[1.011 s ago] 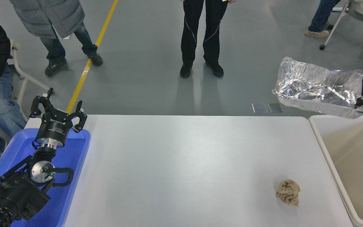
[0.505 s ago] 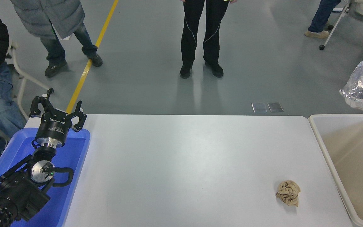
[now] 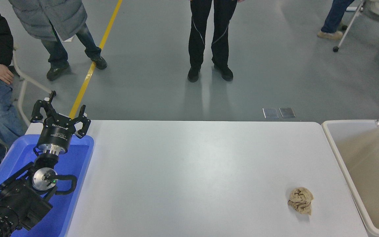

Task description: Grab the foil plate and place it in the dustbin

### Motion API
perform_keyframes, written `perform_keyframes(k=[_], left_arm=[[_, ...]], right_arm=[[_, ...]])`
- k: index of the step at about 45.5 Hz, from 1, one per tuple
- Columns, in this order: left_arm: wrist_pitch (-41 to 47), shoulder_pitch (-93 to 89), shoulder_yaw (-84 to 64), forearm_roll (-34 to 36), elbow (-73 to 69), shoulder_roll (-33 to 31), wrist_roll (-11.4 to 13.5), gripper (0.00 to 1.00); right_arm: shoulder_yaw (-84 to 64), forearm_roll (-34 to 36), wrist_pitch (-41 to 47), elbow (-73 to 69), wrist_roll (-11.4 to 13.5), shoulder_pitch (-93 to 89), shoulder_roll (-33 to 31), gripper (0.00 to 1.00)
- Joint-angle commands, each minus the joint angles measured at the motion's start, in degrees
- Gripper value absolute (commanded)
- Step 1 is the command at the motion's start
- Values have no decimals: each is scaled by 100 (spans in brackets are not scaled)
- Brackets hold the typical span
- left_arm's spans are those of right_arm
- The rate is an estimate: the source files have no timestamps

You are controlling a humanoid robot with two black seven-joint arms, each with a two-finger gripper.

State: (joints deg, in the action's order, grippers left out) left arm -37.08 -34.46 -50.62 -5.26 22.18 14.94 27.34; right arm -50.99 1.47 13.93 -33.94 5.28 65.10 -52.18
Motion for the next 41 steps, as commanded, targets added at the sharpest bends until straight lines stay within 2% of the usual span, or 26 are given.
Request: perform_keyframes(k=[1, 7, 15, 41], left_arm=[[-1, 0, -1, -1, 5, 0, -1, 98], [-1, 0, -1, -1, -3, 0, -1, 98], [-1, 0, -1, -1, 5, 0, -1, 98], [-1, 0, -1, -1, -3, 0, -1, 98]], right_arm=[[1635, 100, -734, 1608, -1, -2325, 954, 0], [2216, 100, -945, 2848, -1, -3107, 1754, 0], [2603, 91, -1147, 3324, 8, -3363, 2185, 0], [2620, 91, -1367, 3324, 8, -3363, 2318, 0]])
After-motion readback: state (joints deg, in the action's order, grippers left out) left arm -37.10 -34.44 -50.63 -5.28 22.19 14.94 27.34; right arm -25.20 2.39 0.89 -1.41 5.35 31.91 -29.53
